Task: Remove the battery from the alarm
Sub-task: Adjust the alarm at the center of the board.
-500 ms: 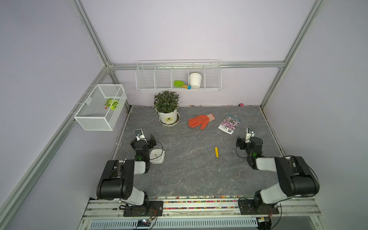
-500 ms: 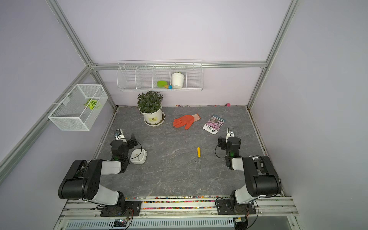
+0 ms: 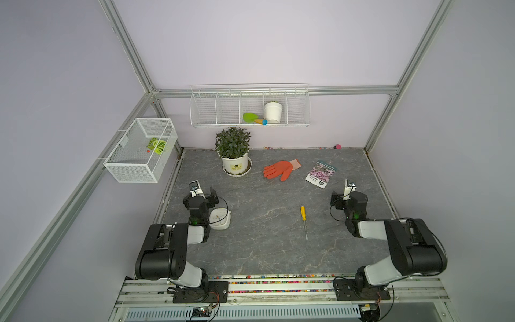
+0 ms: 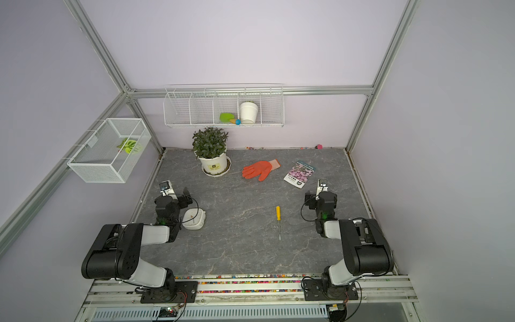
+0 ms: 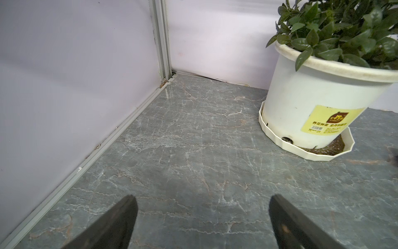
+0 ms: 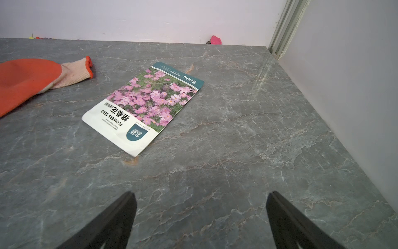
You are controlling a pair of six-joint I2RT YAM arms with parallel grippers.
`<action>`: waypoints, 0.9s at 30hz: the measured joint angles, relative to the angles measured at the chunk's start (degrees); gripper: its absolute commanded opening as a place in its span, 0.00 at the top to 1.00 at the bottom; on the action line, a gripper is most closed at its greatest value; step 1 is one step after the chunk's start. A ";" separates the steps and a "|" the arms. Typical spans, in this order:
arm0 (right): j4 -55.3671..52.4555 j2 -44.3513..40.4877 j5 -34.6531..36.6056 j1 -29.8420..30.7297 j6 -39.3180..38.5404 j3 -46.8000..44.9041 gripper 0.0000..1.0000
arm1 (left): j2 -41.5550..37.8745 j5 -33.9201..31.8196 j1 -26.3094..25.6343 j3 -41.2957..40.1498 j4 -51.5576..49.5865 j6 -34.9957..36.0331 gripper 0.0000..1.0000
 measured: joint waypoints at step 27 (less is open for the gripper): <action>-37.03 -5.86 -35.28 25.20 32.04 25.94 0.03 | -31.45 12.33 2.89 18.60 -69.24 -29.33 0.00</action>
